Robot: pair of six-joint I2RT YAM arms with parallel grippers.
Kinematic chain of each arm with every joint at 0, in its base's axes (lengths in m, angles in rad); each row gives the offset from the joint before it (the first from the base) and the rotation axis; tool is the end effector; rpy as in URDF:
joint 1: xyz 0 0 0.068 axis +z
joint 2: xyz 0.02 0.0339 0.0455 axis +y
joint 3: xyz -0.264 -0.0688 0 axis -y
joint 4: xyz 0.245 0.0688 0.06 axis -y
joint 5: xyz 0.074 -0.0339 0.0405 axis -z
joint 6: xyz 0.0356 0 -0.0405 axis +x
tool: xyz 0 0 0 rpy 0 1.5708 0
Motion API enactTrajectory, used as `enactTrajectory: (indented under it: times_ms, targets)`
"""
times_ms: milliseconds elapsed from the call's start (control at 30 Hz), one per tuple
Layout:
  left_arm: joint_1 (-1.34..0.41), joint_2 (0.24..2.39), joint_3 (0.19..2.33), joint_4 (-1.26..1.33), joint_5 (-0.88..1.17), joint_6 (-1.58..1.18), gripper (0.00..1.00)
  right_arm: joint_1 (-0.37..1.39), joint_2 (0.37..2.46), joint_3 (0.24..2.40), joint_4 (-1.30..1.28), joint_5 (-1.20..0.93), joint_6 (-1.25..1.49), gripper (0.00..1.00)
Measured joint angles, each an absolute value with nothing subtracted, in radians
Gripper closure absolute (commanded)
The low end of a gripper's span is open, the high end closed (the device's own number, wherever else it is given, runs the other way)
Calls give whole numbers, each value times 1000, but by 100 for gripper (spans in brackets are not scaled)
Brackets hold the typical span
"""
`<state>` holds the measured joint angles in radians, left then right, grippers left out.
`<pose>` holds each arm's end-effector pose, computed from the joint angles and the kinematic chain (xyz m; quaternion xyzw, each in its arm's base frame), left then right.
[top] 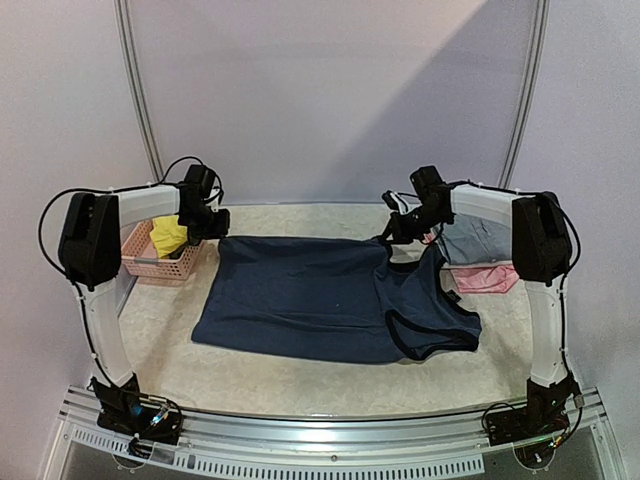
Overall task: Fold and stack the mixed laundry pile
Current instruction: Fold the 1/3-folded tank top at the center of the board.
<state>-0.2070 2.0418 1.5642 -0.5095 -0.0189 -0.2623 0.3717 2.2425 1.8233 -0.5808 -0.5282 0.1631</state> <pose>0.4360 -0.0909 0.1980 -0.0292 0.9572 -0.0581 0.2819 0.4492 0.1944 0.1871 -0.1695 0.9136 0.3134 0.1959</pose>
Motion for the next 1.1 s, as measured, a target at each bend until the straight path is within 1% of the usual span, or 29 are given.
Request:
enactTrajectory:
  times_ms: [200, 533, 767, 833, 1000, 1033, 1100]
  targets:
    - [-207, 1971, 1449, -469, -18, -263, 100, 393, 2162, 1672, -563, -514, 147, 98]
    - [-207, 1908, 1255, -380, 23, -288, 100, 406, 2100, 1511, -465, -506, 160, 97]
    - [-215, 1906, 1181, -330, 37, -302, 100, 409, 2095, 1416, -406, -500, 183, 94]
    - [-218, 1901, 1162, -321, 35, -304, 100, 412, 2085, 1387, -390, -495, 192, 90]
    - [-235, 1869, 1113, -301, 15, -308, 92, 418, 2044, 1309, -350, -480, 222, 80]
    - [-242, 1863, 1103, -296, 8, -308, 89, 419, 2037, 1300, -344, -479, 229, 77]
    - [-255, 1854, 1082, -286, -13, -313, 79, 419, 2023, 1285, -332, -479, 241, 73]
